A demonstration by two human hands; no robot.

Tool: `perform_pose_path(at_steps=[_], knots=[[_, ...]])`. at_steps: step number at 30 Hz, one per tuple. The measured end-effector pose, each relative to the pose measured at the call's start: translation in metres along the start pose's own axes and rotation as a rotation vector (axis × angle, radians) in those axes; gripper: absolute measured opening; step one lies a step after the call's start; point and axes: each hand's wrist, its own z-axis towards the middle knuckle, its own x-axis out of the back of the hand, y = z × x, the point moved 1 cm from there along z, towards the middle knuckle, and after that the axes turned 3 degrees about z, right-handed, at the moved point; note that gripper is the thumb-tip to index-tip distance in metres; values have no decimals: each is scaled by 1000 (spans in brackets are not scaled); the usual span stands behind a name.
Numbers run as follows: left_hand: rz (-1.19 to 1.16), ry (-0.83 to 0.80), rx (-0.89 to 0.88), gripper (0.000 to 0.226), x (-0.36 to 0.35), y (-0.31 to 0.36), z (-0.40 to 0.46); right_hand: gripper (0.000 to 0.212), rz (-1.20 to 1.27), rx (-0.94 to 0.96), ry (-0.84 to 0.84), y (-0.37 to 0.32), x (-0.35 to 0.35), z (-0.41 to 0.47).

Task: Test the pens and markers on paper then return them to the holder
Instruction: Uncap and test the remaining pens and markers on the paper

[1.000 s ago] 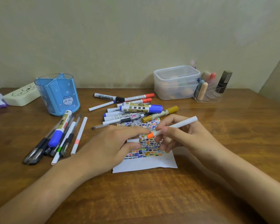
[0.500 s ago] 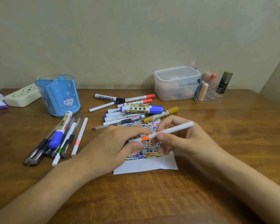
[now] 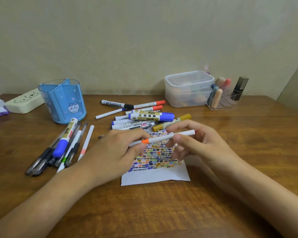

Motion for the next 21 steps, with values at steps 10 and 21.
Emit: perform_pose_path(at_steps=[10, 21], knots=[[99, 106, -79, 32, 1, 6, 0, 14, -470, 207, 15, 10, 0, -2], [132, 172, -142, 31, 1, 5, 3, 19, -581, 259, 1, 5, -6, -5]])
